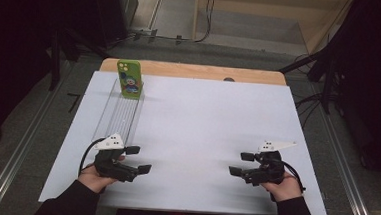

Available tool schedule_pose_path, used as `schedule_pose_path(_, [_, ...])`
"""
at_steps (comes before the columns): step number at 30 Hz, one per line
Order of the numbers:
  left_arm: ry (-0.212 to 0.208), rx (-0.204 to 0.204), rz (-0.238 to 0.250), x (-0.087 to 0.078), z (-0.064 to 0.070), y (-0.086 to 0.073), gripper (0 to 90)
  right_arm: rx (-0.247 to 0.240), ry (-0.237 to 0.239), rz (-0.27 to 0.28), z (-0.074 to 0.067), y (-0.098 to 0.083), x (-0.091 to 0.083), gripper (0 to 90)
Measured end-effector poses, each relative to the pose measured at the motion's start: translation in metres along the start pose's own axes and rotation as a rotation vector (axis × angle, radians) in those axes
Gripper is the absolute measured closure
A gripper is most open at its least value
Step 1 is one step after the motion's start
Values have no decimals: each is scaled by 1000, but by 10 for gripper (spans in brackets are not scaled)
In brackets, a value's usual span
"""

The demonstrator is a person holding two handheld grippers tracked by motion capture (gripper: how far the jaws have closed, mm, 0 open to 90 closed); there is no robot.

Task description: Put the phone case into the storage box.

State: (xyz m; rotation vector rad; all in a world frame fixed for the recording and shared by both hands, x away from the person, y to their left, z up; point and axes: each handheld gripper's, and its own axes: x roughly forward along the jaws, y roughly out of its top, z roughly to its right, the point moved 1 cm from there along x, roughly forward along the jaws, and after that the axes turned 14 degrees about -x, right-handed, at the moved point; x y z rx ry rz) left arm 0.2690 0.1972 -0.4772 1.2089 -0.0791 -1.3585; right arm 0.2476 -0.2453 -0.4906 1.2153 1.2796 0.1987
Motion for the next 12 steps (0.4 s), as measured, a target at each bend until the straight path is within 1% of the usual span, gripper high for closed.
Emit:
schedule_pose_path(10, [-6, 1, -5, 1, -1, 0, 162, -5, 1, -2, 0, 0, 0, 170])
schedule_pose_path(12, [-7, 3, -4, 0, -1, 0, 162, -9, -5, -8, 0, -1, 1, 169])
